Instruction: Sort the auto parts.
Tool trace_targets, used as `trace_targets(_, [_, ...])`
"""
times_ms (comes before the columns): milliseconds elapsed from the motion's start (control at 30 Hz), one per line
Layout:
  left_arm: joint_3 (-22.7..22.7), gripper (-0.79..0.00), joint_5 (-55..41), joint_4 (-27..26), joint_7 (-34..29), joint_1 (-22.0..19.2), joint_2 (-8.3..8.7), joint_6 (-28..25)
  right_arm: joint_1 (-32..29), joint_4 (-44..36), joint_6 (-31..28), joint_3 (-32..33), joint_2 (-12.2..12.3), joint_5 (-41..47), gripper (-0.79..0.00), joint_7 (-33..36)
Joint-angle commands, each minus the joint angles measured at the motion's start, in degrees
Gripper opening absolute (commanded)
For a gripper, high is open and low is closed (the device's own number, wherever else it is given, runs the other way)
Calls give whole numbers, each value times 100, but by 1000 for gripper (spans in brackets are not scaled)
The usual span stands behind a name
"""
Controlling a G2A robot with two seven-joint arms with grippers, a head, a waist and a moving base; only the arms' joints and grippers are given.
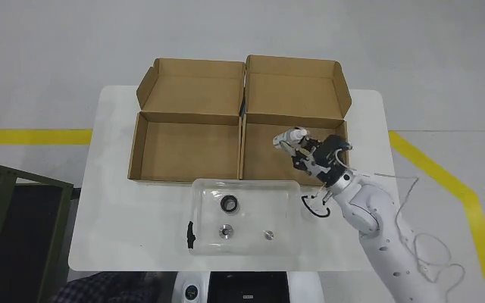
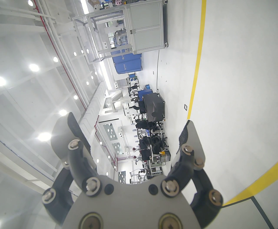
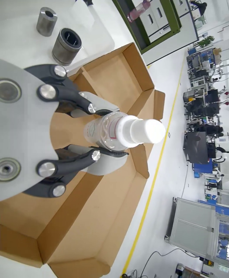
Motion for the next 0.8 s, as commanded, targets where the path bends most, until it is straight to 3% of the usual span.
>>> trace_targets(0, [0,0,0,0,0,0,0,0,193,195,-13,-137,-26,5,-785,134])
trace_targets(400, [0,0,0,0,0,0,0,0,1112,1079,-1,-910,-215,45,-785,629])
trace_targets(767, [0,0,0,0,0,0,0,0,1508,1566,89,-1316,-341,-133,-785,815])
